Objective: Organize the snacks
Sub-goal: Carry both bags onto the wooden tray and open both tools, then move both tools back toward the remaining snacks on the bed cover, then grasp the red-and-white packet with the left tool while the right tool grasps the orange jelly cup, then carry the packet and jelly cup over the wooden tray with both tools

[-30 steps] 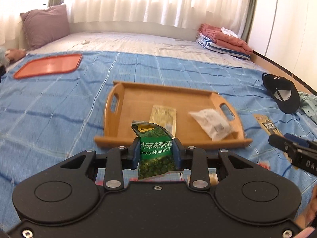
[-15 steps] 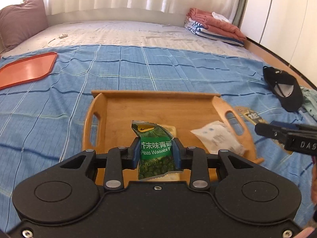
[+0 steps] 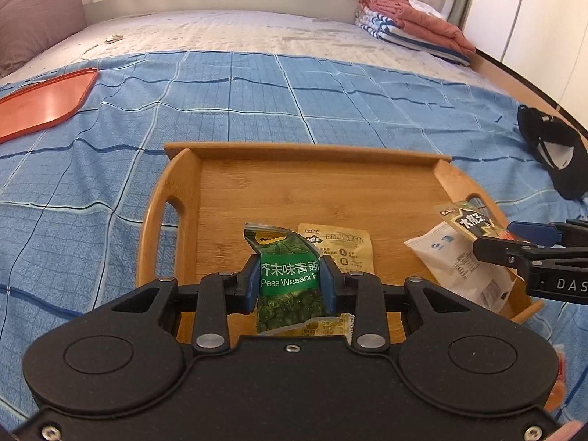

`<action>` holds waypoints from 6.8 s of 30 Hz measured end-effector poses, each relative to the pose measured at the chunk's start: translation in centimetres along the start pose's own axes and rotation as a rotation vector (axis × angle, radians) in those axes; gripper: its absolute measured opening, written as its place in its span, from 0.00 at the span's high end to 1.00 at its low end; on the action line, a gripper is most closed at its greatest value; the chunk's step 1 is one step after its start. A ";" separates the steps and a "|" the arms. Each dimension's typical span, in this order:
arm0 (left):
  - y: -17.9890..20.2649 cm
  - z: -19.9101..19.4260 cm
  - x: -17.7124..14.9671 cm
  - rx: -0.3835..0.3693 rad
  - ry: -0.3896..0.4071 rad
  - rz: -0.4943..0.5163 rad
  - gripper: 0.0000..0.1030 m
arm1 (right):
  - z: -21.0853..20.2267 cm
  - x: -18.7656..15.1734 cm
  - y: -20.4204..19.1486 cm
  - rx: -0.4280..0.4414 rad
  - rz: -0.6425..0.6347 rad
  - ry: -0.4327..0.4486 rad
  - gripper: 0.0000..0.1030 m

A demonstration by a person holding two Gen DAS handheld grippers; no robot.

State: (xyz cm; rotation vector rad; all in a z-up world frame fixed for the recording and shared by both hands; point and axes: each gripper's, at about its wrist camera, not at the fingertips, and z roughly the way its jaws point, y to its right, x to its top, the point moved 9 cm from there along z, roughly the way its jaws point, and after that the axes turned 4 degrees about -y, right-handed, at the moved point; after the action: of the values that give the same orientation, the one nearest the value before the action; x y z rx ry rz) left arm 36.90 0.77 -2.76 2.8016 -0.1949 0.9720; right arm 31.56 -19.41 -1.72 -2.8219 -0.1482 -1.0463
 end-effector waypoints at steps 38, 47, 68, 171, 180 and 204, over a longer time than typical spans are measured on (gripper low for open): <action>-0.9 1.4 -1.7 0.010 -0.041 0.047 0.57 | 2.8 -1.3 -6.8 0.095 -0.040 0.007 0.27; -0.7 -0.2 -1.6 0.049 -0.001 0.062 0.27 | 1.7 -1.2 -6.8 0.113 -0.030 0.023 0.20; 1.8 -9.4 -3.8 0.090 0.061 0.103 0.14 | -6.1 -1.8 -6.6 0.080 -0.105 0.093 0.14; 2.4 -15.6 -21.5 0.078 0.184 0.011 0.74 | -11.8 -17.3 -0.6 0.009 -0.133 0.177 0.62; 2.2 -14.1 -21.1 0.220 0.211 -0.060 0.49 | -11.5 -17.8 -0.4 0.003 -0.089 0.171 0.61; 3.1 -14.9 -20.3 0.191 0.195 -0.020 0.70 | -11.3 -18.1 -0.5 0.023 -0.031 0.162 0.60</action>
State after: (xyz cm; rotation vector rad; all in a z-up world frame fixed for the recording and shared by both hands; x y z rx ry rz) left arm 11.61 2.12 -3.55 2.8433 -0.0512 1.3149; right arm 10.63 -21.51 -5.04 -2.7087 -0.1871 -1.2655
